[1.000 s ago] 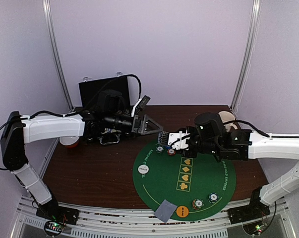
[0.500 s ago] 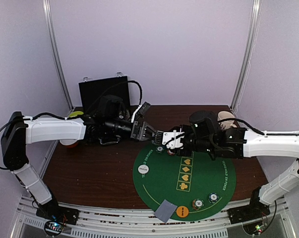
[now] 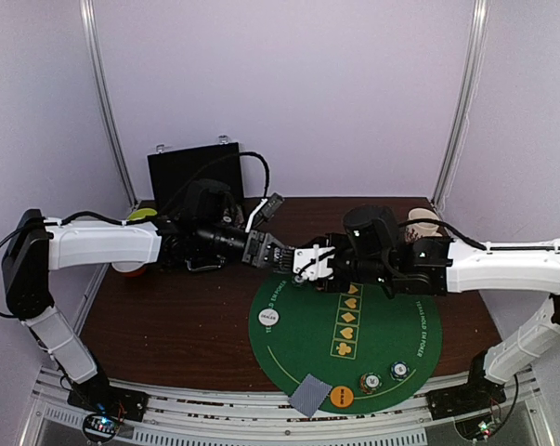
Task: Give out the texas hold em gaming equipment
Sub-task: Pass from the right arm to the left, then pass from the left arm to the right
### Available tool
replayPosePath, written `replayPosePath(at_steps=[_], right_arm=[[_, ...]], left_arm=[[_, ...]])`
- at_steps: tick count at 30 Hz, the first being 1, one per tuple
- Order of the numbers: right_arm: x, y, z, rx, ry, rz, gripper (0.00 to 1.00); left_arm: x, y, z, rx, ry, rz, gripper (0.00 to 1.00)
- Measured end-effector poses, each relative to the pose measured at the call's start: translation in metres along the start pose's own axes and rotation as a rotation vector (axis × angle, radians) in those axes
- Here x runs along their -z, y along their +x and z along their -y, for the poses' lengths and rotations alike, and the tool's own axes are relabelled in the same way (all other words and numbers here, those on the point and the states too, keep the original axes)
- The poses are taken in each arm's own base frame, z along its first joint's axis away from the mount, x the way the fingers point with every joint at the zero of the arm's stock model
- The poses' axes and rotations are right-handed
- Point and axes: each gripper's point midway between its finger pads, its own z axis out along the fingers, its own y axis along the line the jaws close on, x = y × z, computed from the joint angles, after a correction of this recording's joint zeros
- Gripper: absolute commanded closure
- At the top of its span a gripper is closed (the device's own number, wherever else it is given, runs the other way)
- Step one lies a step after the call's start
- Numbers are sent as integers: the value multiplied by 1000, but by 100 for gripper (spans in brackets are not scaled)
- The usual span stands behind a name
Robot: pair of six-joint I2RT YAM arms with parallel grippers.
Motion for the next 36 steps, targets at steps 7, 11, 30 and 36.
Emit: replayPosePath(at_steps=[7, 11, 30, 36], right_arm=[[0, -3, -4, -5, -23, 11, 22], [1, -4, -4, -24, -30, 14, 0], [8, -1, -16, -74, -174, -75, 19], [1, 5, -23, -68, -192, -98, 36]], left_arm=[[1, 2, -3, -15, 0, -1, 100], [-1, 3, 4, -30, 28, -7, 100], [-3, 10, 3, -40, 21, -28, 100], [-3, 11, 4, -41, 26, -30, 100]])
